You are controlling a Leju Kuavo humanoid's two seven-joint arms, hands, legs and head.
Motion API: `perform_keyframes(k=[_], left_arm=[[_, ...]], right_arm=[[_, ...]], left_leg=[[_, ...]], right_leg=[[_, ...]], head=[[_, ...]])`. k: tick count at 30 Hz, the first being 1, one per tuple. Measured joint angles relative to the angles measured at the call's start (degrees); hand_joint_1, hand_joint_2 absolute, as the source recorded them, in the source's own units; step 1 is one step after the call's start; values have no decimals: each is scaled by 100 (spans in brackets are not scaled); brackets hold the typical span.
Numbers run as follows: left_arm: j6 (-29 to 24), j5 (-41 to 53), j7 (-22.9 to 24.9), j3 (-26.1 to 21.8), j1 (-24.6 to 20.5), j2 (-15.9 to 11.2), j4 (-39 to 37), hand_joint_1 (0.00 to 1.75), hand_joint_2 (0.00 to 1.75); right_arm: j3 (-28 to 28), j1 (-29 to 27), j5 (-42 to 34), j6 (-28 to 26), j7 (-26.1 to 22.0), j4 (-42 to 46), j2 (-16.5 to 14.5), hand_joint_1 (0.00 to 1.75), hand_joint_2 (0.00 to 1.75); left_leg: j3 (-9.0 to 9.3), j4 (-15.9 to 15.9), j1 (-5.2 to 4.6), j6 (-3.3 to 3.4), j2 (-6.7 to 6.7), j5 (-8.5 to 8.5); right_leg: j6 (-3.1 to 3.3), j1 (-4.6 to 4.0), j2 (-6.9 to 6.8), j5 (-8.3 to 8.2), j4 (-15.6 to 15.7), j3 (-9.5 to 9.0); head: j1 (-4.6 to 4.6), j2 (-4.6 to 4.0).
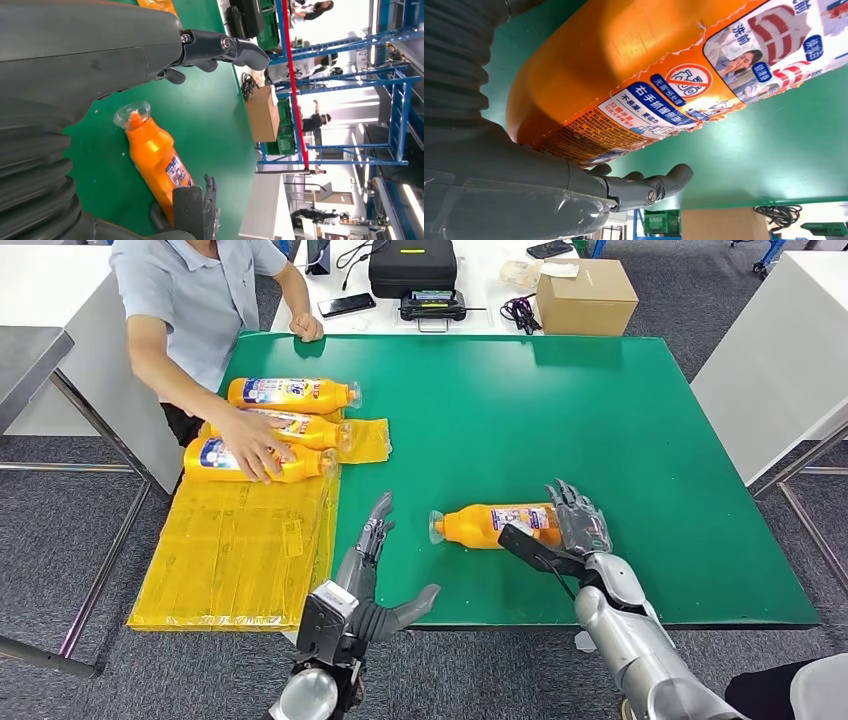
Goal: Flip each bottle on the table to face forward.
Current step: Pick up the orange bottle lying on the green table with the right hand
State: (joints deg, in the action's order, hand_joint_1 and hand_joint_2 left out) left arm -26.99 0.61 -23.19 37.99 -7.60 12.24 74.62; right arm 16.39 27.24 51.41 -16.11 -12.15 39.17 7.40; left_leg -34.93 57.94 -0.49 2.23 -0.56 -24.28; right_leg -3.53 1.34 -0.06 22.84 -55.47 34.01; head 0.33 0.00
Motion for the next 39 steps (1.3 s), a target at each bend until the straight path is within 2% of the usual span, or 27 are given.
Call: perform_keyframes(k=[2, 6, 11, 17, 21, 26, 39], left_arm=[[0, 0, 0, 14, -4, 0, -1, 0, 175], [3, -1, 0, 38, -16, 0, -2, 0, 175], [54, -22, -1, 74, -79, 0, -43, 0, 175], [128, -109, -64, 127, -163, 15, -124, 0, 175], [131, -128, -116, 184, -188, 35, -151, 0, 175], [126, -211, -223, 225, -220, 48, -189, 0, 175], [-159, -595, -563, 279, -279, 105, -253, 0, 175]], right_arm=[[1, 25, 1, -1, 0, -47, -10, 0, 175], [19, 78, -14, 85, -1, -131, -26, 173, 175], [101, 319, -270, 777, -217, -325, 3, 175, 175], [128, 614, -837, 1766, -607, -532, 215, 175, 175], [193, 648, -995, 1931, -814, -606, 355, 175, 175], [179, 617, -1736, 2502, -1171, -619, 537, 175, 175], [60, 438, -2724, 3028, -1406, -576, 744, 175, 175]], left_leg=[[0, 0, 0, 0, 0, 0], [2, 0, 0, 0, 0, 0], [26, 0, 0, 0, 7, 0], [57, 0, 0, 1, 9, -4], [70, 0, 0, 1, 1, -4], [91, 0, -1, 2, 7, -6], [118, 0, 0, 3, 14, -10]], right_leg=[[0, 0, 0, 0, 0, 0], [0, 0, 0, -1, 0, -2], [0, 0, 4, -1, 2, -17], [1, 0, 4, 0, 5, -44], [1, -1, 1, 1, 6, -58], [1, 0, 4, 1, 11, -80], [1, -2, 4, 1, 14, -103]], head=[[0, 0], [0, 0], [1, 0], [1, 0], [0, 0], [2, 0], [1, 0]])
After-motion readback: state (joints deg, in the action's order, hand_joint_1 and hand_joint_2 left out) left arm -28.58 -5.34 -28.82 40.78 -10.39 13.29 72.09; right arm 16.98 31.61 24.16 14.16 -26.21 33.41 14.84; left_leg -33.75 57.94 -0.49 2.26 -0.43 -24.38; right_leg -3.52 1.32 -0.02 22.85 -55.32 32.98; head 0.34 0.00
